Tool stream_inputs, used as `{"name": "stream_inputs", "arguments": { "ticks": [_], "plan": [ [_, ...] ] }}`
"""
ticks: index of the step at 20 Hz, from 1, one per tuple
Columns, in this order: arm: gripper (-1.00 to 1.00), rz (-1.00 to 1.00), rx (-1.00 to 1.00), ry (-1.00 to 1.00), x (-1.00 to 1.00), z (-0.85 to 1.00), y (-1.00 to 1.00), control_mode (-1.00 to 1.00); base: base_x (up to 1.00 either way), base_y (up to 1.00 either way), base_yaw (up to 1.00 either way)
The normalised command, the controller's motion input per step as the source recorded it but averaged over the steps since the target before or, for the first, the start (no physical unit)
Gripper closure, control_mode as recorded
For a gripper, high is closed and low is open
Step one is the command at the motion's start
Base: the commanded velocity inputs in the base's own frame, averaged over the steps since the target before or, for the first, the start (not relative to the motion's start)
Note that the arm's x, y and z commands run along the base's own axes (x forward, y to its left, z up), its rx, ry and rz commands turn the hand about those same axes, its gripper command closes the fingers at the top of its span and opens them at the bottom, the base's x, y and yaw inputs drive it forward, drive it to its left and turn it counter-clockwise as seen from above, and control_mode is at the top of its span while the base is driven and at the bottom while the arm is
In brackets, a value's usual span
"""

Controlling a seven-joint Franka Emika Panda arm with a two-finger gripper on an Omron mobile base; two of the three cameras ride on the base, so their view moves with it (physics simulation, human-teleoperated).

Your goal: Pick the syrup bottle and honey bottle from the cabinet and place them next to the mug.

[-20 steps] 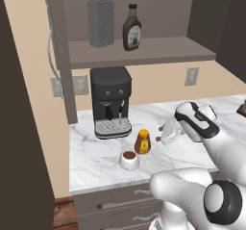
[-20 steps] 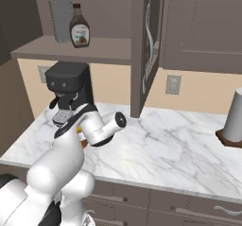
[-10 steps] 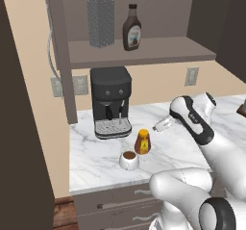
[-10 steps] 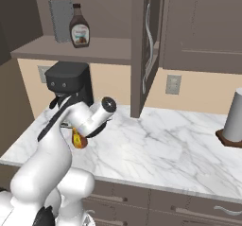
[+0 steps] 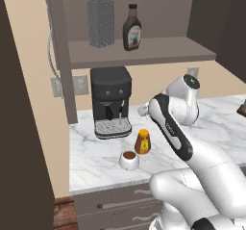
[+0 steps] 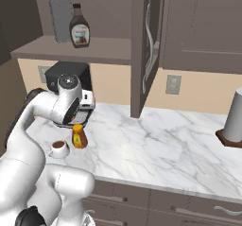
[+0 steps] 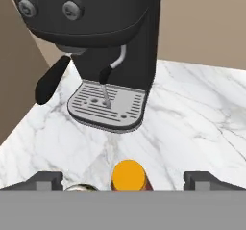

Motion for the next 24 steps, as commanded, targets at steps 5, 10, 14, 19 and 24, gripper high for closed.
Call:
{"name": "stream_inputs", "arguments": {
  "ticks": [5,10,14,19,24],
  "plan": [
    [-1.00,-0.14,-0.06,-0.05,-0.21,1.00,0.00,-1.00,0.00,0.00,0.00],
    [-1.00,-0.03,-0.05,-0.07,-0.09,1.00,0.00,-1.00,0.00,0.00,0.00],
    [-1.00,0.00,-0.04,-0.02,0.00,0.99,-0.05,-1.00,0.00,0.00,0.00],
    [-1.00,0.00,0.00,-0.03,0.00,0.93,-0.03,-1.00,0.00,0.00,0.00],
    [-1.00,0.00,0.00,-0.14,0.00,0.74,0.00,-1.00,0.00,0.00,0.00]
  ]
}}
